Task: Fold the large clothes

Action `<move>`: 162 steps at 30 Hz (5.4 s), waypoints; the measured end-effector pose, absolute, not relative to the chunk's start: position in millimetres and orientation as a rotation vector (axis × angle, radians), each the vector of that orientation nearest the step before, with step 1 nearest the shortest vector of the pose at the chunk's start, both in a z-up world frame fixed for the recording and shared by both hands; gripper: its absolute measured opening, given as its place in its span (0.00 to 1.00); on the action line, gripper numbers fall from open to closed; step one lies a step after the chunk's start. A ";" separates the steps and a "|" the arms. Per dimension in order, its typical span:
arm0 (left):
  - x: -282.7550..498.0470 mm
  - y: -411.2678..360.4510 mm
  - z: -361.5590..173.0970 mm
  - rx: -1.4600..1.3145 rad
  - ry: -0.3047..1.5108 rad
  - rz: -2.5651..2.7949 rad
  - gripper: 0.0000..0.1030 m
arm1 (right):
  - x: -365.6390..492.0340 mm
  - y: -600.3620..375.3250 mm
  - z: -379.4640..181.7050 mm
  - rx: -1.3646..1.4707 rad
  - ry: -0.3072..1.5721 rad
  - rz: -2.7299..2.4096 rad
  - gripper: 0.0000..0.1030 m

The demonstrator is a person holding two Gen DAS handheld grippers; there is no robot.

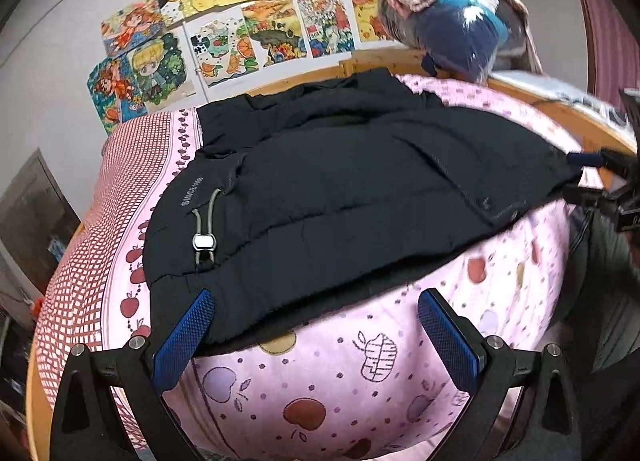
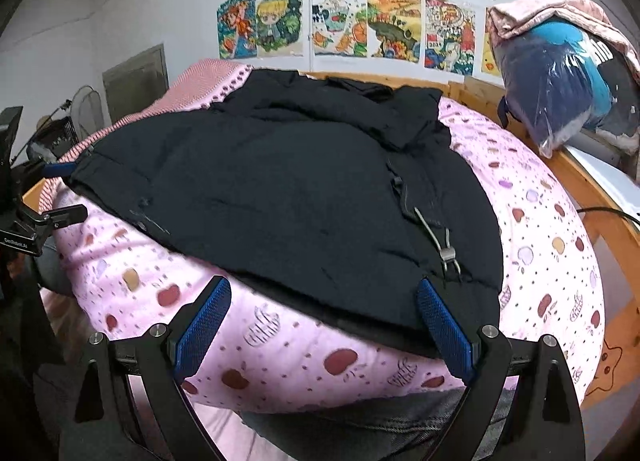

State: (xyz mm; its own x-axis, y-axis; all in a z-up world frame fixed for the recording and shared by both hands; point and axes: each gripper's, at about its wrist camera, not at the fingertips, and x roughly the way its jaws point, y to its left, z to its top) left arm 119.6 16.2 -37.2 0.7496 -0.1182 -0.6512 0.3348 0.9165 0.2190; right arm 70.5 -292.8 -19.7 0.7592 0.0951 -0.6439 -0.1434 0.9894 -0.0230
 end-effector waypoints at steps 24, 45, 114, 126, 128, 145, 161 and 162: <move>129.8 14.8 -49.4 0.257 0.657 -0.144 1.00 | 79.9 -268.6 -22.4 -0.213 0.646 -0.051 0.89; 127.8 6.7 -38.7 0.291 0.540 -0.026 0.95 | 83.1 -289.2 -19.5 -0.084 0.546 -0.034 0.75; 203.9 40.1 139.0 0.042 0.412 -0.135 0.05 | 157.1 -304.4 150.6 0.018 0.229 0.066 0.08; 325.7 29.2 149.9 0.060 0.437 -0.093 0.05 | 284.4 -317.8 164.3 -0.013 0.300 0.056 0.08; 347.0 28.9 148.3 0.046 0.449 -0.090 0.05 | 303.5 -318.6 161.7 -0.021 0.311 0.047 0.08; 493.4 11.5 95.0 0.072 0.535 -0.025 0.05 | 432.4 -326.0 109.6 -0.076 0.403 -0.022 0.08; 577.7 15.3 21.9 0.018 0.664 0.010 0.06 | 511.1 -316.6 53.6 -0.125 0.510 -0.071 0.08; 582.2 15.7 18.3 0.014 0.679 0.012 0.06 | 515.4 -317.0 49.9 -0.120 0.525 -0.068 0.08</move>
